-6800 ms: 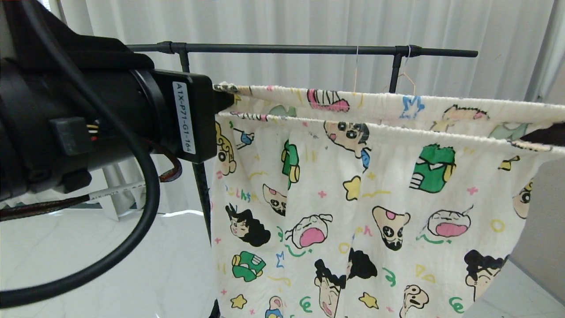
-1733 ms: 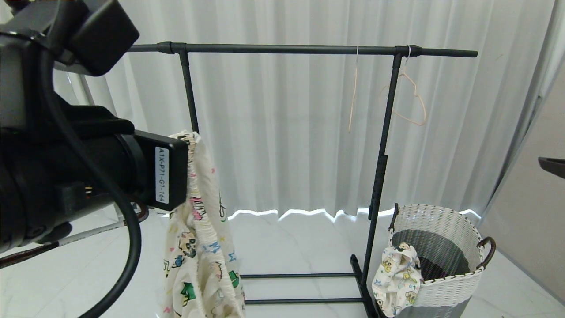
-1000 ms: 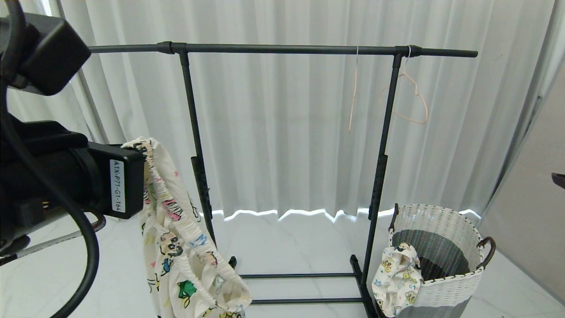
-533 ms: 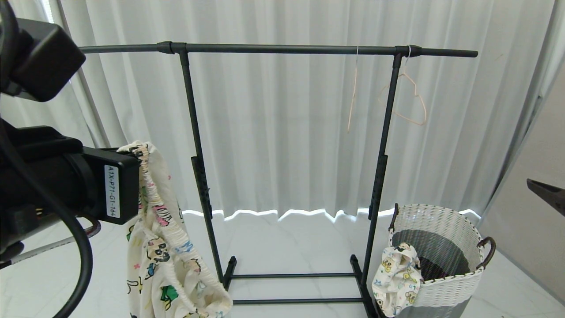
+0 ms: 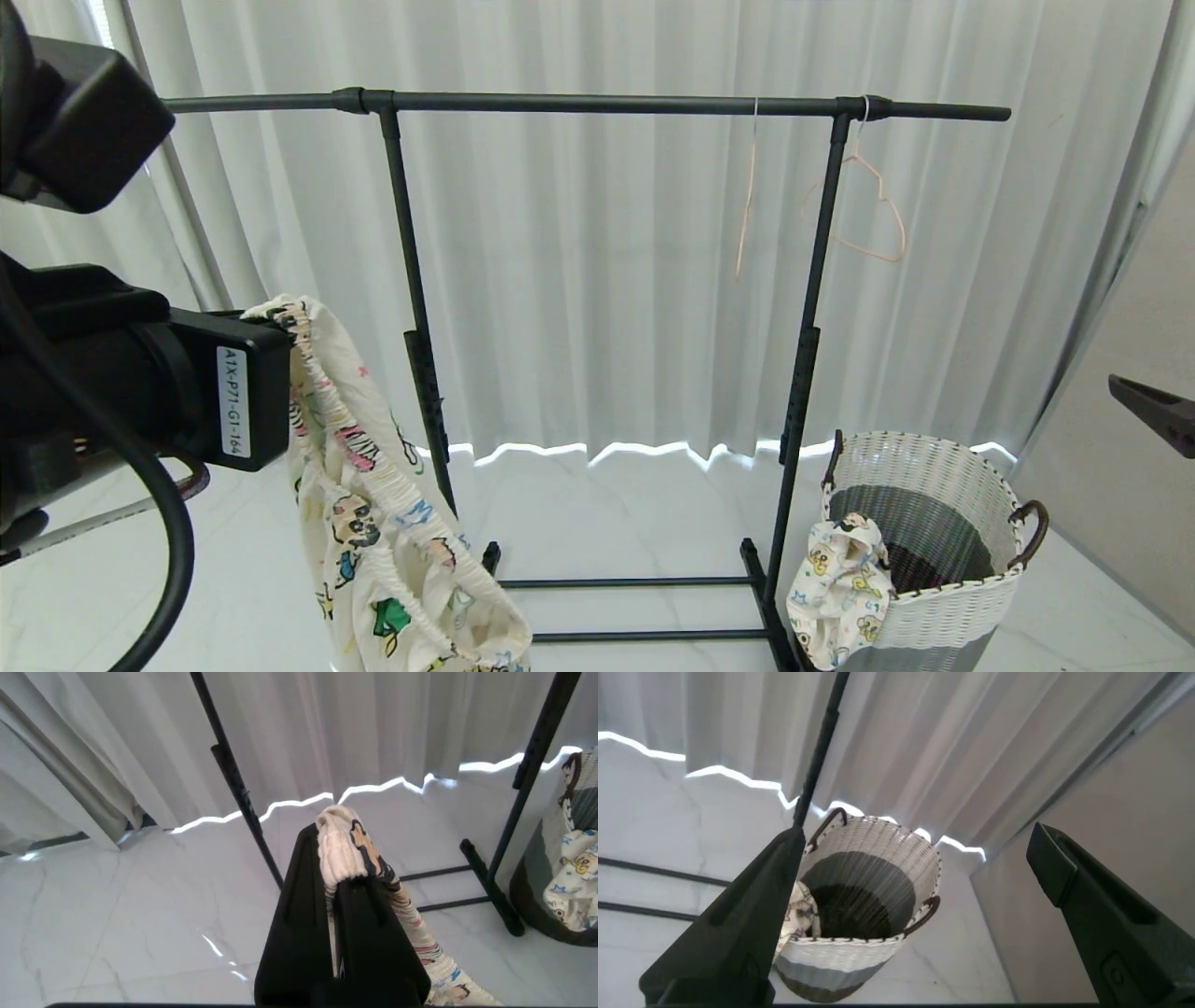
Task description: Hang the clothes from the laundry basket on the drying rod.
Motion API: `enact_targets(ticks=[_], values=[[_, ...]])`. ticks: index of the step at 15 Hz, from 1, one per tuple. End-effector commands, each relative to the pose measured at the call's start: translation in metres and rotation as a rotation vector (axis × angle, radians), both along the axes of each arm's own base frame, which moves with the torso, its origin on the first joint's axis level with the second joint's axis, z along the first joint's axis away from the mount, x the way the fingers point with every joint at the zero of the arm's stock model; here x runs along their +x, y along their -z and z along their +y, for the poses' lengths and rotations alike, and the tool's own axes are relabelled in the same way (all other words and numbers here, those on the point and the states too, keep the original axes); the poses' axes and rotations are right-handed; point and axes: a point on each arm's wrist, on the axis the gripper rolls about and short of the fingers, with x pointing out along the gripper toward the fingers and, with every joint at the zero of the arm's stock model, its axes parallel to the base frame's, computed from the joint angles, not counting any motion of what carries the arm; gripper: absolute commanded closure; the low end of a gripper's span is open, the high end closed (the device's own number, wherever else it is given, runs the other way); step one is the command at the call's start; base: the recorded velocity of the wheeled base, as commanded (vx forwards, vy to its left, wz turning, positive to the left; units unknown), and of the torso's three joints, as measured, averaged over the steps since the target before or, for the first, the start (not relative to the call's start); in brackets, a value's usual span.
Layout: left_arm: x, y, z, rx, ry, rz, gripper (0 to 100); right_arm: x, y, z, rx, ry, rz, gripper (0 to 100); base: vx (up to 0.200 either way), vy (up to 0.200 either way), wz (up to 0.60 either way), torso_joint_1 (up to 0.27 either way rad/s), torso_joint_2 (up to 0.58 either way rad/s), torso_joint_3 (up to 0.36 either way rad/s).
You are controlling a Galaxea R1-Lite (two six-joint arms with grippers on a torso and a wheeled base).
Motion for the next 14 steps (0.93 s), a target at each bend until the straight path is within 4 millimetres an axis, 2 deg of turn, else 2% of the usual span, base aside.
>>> enact_targets(ticks=[1,5,12,14], values=[[0.0003,0.0003,-0.0004,0.002,-0.001,0.001,100,0.0005,0.0008,0.0002,0.0,0.0,0.004,0,0.0,0.0,0.0,0.0,0.0,0.0],[0.0004,0.0007,-0.0004,0.003,-0.001,0.002,100,0.0005,0.0028,0.0003,0.01,-0.001,0.012,0,0.0,0.0,0.0,0.047,-0.08,-0.04],[-0.0003,0.0005,-0.0004,0.002,0.002,0.001,100,0.0005,0.0044,0.0003,0.015,0.0,0.02,0,0.0,0.0,0.0,0.161,-0.43,-0.219],[-0.0003,0.0009,-0.0004,0.003,0.002,0.002,100,0.0005,0.0057,0.0003,0.013,0.0,0.024,0,0.0,0.0,0.0,0.317,-0.49,-0.232]])
